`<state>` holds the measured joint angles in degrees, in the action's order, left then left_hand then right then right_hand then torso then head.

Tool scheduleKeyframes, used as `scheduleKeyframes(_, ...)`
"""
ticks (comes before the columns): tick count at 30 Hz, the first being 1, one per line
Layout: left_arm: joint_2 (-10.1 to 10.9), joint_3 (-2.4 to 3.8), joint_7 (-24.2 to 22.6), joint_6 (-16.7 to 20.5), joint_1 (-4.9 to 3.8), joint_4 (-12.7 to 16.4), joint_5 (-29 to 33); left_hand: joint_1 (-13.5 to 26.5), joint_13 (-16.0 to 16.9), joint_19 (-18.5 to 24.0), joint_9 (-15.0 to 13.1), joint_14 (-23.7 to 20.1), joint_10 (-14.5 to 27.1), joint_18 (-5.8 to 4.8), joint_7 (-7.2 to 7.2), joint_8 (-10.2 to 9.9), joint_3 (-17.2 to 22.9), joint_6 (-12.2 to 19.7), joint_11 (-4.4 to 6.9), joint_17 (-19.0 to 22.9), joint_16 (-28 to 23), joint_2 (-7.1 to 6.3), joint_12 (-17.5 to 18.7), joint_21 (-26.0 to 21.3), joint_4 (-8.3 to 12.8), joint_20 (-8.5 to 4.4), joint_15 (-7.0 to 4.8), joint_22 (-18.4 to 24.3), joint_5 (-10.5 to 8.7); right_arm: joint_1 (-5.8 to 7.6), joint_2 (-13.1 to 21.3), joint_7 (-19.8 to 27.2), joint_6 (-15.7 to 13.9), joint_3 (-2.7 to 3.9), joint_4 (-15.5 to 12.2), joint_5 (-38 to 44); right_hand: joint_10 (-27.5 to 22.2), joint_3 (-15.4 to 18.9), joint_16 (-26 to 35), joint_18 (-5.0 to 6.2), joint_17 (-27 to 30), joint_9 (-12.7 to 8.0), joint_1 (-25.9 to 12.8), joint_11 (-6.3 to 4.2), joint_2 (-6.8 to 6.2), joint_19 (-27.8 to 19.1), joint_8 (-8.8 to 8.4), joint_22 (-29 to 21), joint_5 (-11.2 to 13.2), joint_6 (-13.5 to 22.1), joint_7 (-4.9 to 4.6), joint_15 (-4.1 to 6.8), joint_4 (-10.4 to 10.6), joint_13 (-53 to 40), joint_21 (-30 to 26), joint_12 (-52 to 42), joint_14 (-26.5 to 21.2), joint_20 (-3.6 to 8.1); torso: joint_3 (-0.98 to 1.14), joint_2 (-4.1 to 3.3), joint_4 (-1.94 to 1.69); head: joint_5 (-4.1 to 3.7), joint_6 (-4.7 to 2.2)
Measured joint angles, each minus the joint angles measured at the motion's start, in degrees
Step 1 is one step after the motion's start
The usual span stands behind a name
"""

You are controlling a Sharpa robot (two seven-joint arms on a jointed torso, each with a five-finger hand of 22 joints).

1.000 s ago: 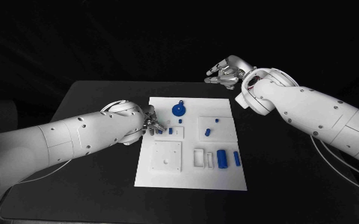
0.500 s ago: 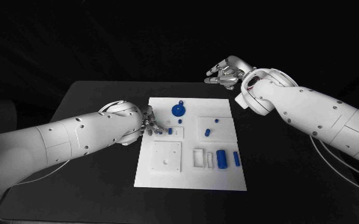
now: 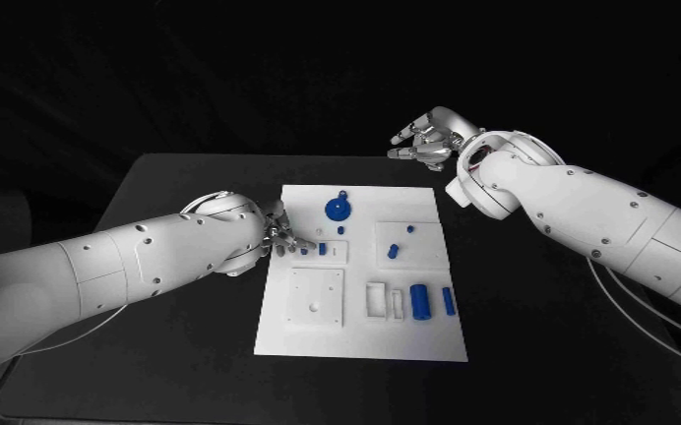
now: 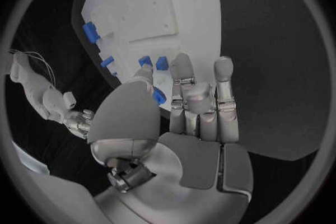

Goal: Assemble the parts on the task board

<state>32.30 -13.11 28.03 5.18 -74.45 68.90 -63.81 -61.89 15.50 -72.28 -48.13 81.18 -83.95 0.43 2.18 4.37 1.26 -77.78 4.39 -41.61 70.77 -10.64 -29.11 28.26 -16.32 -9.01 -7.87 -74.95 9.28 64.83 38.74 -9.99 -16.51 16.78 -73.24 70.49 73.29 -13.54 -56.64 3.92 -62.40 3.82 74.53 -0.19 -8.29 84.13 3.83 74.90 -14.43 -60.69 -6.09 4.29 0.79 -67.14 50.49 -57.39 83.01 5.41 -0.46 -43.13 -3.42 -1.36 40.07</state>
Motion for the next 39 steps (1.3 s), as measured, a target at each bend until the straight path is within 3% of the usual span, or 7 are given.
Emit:
scheduleKeyframes(6,1.2,1.07,-0.2,0.6,0.02,1.1,1.0,0.9,-0.2,0.0,1.2,-0.7,0.0,0.0,-0.76,-0.3,-1.2,1.0,0.0,1.6,-1.2,0.26,1.4,-0.5,-0.2,0.01,0.27,0.0,0.26,-0.12,0.1,0.0,0.0,0.0,0.0,0.0,0.0,0.0,0.0,0.0,0.0,0.0,0.0,0.0,0.0,0.0,0.0,0.0,0.0,0.0,0.01,0.0,0.0,0.0,0.0,0.0,0.0,0.0,0.01,0.0,0.0,-0.06,-0.05)
scheduleKeyframes(13,2.8,3.83,-1.5,1.2,-0.08,2.3,4.7,-1.0,-1.6,1.4,4.6,-3.7,1.3,0.0,-2.23,-0.3,-3.4,7.3,-1.37,7.5,-4.9,8.37,5.6,-3.5,7.8,1.3,1.63,0.0,9.27,-0.22,0.3,0.0,0.0,0.0,0.0,0.0,0.0,0.2,0.0,0.0,0.0,0.0,0.0,0.0,0.0,0.0,0.0,0.0,0.0,0.0,0.02,0.0,0.2,0.0,0.0,0.0,0.0,0.0,0.01,0.04,-0.07,-0.09,-0.27)
scheduleKeyframes(21,3.6,5.42,-4.5,2.0,-0.36,2.9,10.4,-7.4,-6.7,1.9,21.8,-5.3,3.6,0.0,-3.99,0.0,-2.5,11.4,-2.78,9.4,-5.1,13.54,10.4,-6.6,13.9,2.4,2.65,0.0,13.39,-0.25,0.3,0.0,0.0,0.0,0.0,0.0,0.0,0.2,0.0,0.0,0.0,0.0,0.0,0.0,0.0,0.0,0.0,0.0,0.0,0.0,0.03,0.0,0.2,0.0,0.0,0.0,0.0,0.0,0.04,0.03,-0.03,0.04,-0.44)
scheduleKeyframes(26,3.7,5.59,-6.9,2.2,-0.41,2.9,13.2,-9.4,-9.2,2.2,28.9,-6.6,3.9,0.0,-4.42,0.7,-2.3,11.8,-3.23,10.9,-6.7,14.57,12.7,-8.5,15.7,2.99,3.34,0.0,11.17,-0.27,0.4,0.0,0.0,0.0,0.0,0.0,0.0,0.2,0.0,0.0,0.0,0.0,0.0,0.0,0.0,0.0,0.0,0.0,0.0,0.0,0.03,0.0,0.2,0.0,0.0,0.0,0.0,0.0,0.05,0.01,-0.03,0.01,-0.55)
scheduleKeyframes(31,3.4,5.66,-10.6,2.9,-0.55,2.7,14.0,-18.1,-11.6,5.1,33.5,-10.5,7.1,0.91,-6.61,0.4,1.4,11.8,-5.04,14.9,-14.6,15.15,17.8,-12.9,23.2,4.41,4.71,1.7,7.57,-0.29,0.4,0.0,0.0,0.01,-0.1,0.0,0.0,0.2,0.0,0.0,0.0,0.0,0.0,0.0,0.0,0.0,0.0,0.0,0.0,0.0,0.04,0.0,0.2,0.0,0.0,0.0,0.0,0.0,0.07,-0.02,-0.03,-0.04,-0.66)
scheduleKeyframes(34,3.3,5.69,-12.4,3.3,-0.6,2.7,13.0,-18.4,-11.7,5.2,37.3,-9.1,6.7,2.26,-7.66,-0.1,6.9,10.8,-5.47,16.2,-17.3,14.39,21.2,-12.6,28.5,4.6,4.97,0.2,4.85,-0.3,0.4,0.0,0.0,0.01,-0.1,0.0,0.0,0.2,0.0,0.0,0.0,0.0,0.0,0.0,0.0,0.0,0.0,0.0,0.0,0.0,0.04,0.0,0.2,0.0,0.0,0.0,0.0,0.0,0.07,-0.02,-0.01,-0.07,-0.76)
scheduleKeyframes(39,3.3,5.69,-13.0,3.3,-0.63,2.7,9.6,-16.6,-11.7,5.2,39.9,-7.0,5.3,3.03,-7.89,-0.2,13.7,10.5,-5.75,15.6,-17.0,13.65,24.5,-9.2,31.8,4.6,4.88,0.0,4.57,-0.32,0.6,0.0,0.0,0.01,-0.2,0.0,0.0,0.2,0.0,0.0,0.0,0.0,0.0,0.0,0.0,0.0,0.0,0.0,0.0,0.0,0.05,0.0,0.2,0.0,0.0,0.0,0.0,0.0,0.06,-0.02,-0.02,-0.11,-0.81)
